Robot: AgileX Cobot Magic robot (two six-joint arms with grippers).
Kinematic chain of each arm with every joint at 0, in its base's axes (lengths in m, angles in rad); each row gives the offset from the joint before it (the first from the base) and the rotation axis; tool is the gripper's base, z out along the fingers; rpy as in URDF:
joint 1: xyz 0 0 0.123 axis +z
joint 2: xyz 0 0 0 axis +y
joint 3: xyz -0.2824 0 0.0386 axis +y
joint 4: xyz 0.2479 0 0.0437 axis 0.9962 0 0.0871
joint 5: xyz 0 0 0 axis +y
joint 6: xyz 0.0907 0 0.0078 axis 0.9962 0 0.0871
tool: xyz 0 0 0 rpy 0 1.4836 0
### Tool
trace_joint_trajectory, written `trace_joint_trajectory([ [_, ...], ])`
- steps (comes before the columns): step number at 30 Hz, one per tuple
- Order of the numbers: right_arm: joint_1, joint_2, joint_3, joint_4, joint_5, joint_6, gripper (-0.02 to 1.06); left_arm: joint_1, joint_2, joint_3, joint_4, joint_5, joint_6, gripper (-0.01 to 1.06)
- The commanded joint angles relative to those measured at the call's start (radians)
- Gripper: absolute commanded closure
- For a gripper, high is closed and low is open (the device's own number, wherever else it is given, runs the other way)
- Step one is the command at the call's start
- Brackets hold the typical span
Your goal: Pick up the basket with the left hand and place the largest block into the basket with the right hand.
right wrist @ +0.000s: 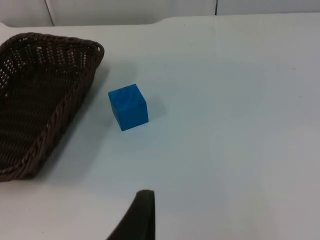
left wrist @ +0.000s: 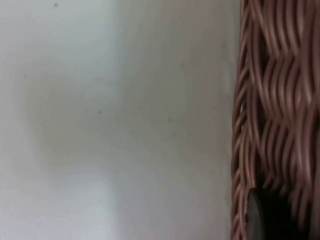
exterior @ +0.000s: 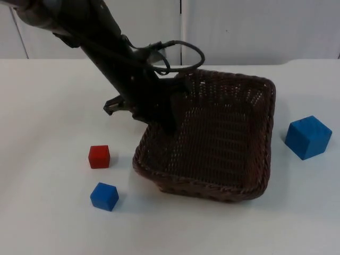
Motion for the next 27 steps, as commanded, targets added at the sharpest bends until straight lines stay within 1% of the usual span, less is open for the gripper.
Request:
trace_joint_trajectory([
  [1, -0.002, 0.006, 0.001, -0.004, -0.004, -0.001, 0.12, -0.003, -0.055, -0.003, -0.044, 0.011, -0.001, 1.05],
  [9, -0.002, 0.006, 0.001, -0.004, -0.004, -0.001, 0.12, -0.003, -0.233, -0.003, -0.044, 0.023, -0.001, 1.05],
  [15, -0.002, 0.006, 0.001, -0.004, -0.004, -0.001, 0.12, 0.000, -0.289, -0.003, -0.044, 0.032, -0.005, 1.05],
  [19, -0.002, 0.006, 0.001, -0.004, -0.004, -0.001, 0.12, 0.000, -0.300, -0.003, -0.020, 0.083, -0.027, 1.05],
  [20, -0.002, 0.006, 0.001, -0.004, -0.004, -0.001, 0.12, 0.000, -0.300, -0.003, -0.020, 0.083, -0.027, 1.05],
  [23, -0.002, 0.006, 0.001, -0.004, -0.004, -0.001, 0.12, 0.000, -0.311, 0.029, -0.021, 0.083, -0.035, 1.05],
  [27, -0.002, 0.006, 0.001, -0.002, -0.004, -0.001, 0.12, 0.000, -0.344, 0.113, -0.028, 0.063, -0.035, 1.05],
])
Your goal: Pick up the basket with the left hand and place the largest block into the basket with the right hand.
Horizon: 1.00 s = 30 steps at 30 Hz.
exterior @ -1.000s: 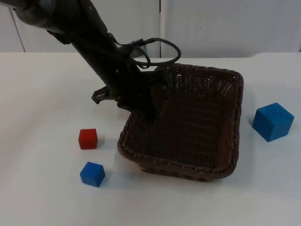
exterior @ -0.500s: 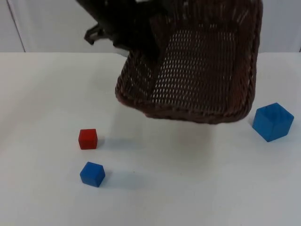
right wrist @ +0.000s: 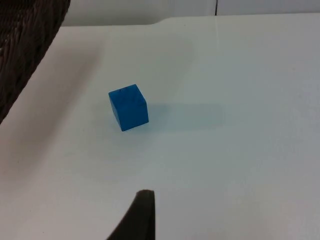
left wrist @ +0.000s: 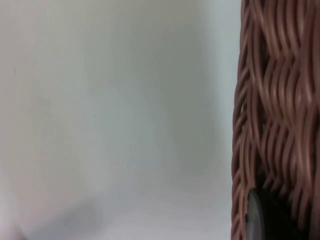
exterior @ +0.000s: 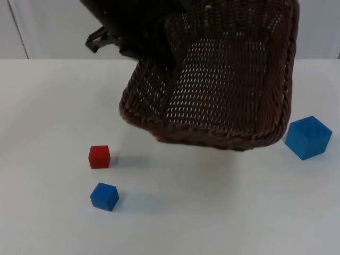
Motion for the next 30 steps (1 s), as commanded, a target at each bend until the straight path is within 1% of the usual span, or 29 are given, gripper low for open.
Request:
trace_joint_trajectory([
  [1, -0.002, 0.006, 0.001, -0.002, -0.004, -0.001, 0.12, 0.000, -0.045, 0.054, -0.029, -0.018, -0.009, 1.05],
  [2, -0.002, 0.006, 0.001, -0.002, -0.004, -0.001, 0.12, 0.000, -0.060, 0.092, -0.029, -0.031, -0.009, 1.05],
  [3, -0.002, 0.006, 0.001, -0.002, -0.004, -0.001, 0.12, 0.000, -0.060, 0.092, -0.029, -0.031, -0.009, 1.05],
  [8, -0.002, 0.006, 0.001, -0.002, -0.004, -0.001, 0.12, 0.000, -0.166, 0.289, -0.053, -0.131, 0.038, 1.05],
  [9, -0.002, 0.006, 0.001, -0.002, -0.004, -0.001, 0.12, 0.000, -0.166, 0.289, -0.053, -0.131, 0.038, 1.05],
  [10, -0.002, 0.006, 0.001, -0.002, -0.004, -0.001, 0.12, 0.000, -0.193, 0.326, -0.061, -0.145, 0.050, 1.05],
  [14, -0.002, 0.006, 0.001, -0.002, -0.004, -0.001, 0.12, 0.000, -0.282, 0.423, -0.074, -0.147, 0.068, 1.05],
  [15, -0.002, 0.006, 0.001, -0.002, -0.004, -0.001, 0.12, 0.000, -0.282, 0.423, -0.074, -0.147, 0.068, 1.05],
  [18, -0.002, 0.006, 0.001, -0.002, -0.004, -0.001, 0.12, 0.000, -0.345, 0.488, -0.117, -0.144, 0.078, 1.05],
  [20, -0.002, 0.006, 0.001, -0.002, -0.004, -0.001, 0.12, 0.000, -0.366, 0.509, -0.121, -0.146, 0.081, 1.05],
  [23, -0.002, 0.006, 0.001, -0.002, -0.004, -0.001, 0.12, 0.000, -0.423, 0.576, -0.124, -0.160, 0.081, 1.05],
  [25, -0.002, 0.006, 0.001, -0.002, -0.004, -0.001, 0.12, 0.000, -0.434, 0.596, -0.124, -0.164, 0.081, 1.05],
  [29, -0.002, 0.006, 0.001, -0.002, -0.004, -0.001, 0.12, 0.000, -0.472, 0.678, -0.152, -0.175, 0.081, 1.05],
  [30, -0.002, 0.006, 0.001, -0.002, -0.004, -0.001, 0.12, 0.000, -0.472, 0.678, -0.152, -0.175, 0.081, 1.05],
])
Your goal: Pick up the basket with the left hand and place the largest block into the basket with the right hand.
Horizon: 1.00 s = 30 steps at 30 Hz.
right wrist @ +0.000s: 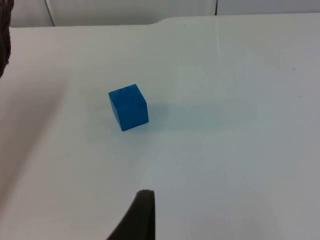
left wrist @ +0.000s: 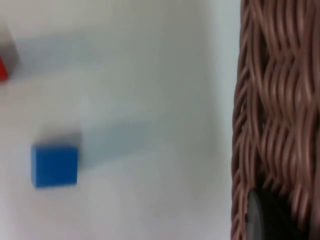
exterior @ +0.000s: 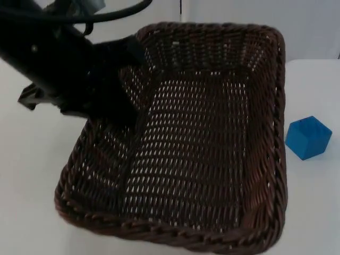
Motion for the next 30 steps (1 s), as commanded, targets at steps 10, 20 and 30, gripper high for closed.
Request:
trace_joint_trajectory([
  [10, -0.002, 0.006, 0.001, -0.002, -0.004, -0.001, 0.12, 0.000, -0.032, 0.075, -0.047, -0.002, 0.006, 1.05],
  [20, -0.002, 0.006, 0.001, -0.002, -0.004, -0.001, 0.12, 0.000, -0.083, 0.077, -0.036, -0.004, 0.010, 1.05],
  [30, -0.002, 0.006, 0.001, -0.002, -0.004, -0.001, 0.12, 0.000, -0.095, 0.077, -0.033, -0.017, 0.010, 1.05],
])
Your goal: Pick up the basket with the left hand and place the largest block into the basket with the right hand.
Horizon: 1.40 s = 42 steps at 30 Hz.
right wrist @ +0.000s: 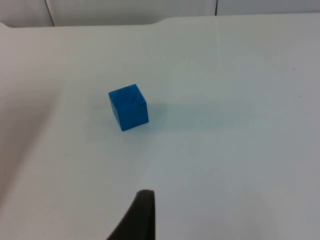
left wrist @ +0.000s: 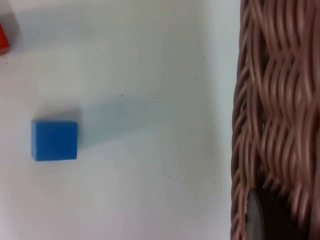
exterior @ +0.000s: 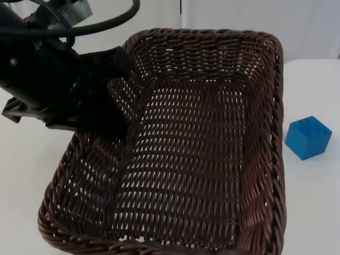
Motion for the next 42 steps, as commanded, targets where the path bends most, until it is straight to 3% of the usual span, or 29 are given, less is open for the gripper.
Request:
trace_joint_trajectory([
  [1, -0.002, 0.006, 0.001, -0.002, -0.004, -0.001, 0.12, 0.000, -0.014, 0.001, -0.022, -0.005, 0.002, 1.05],
  [23, -0.002, 0.006, -0.004, 0.000, -0.010, 0.001, 0.13, 0.000, -0.014, 0.001, -0.018, -0.012, 0.002, 1.05],
  [33, -0.002, 0.009, -0.073, 0.009, -0.166, 0.001, 0.13, 0.000, -0.014, 0.001, -0.018, -0.012, 0.002, 1.05],
  [42, -0.002, 0.258, -0.116, 0.009, -0.220, -0.020, 0.13, 0.000, -0.014, 0.001, -0.018, -0.012, 0.002, 1.05],
])
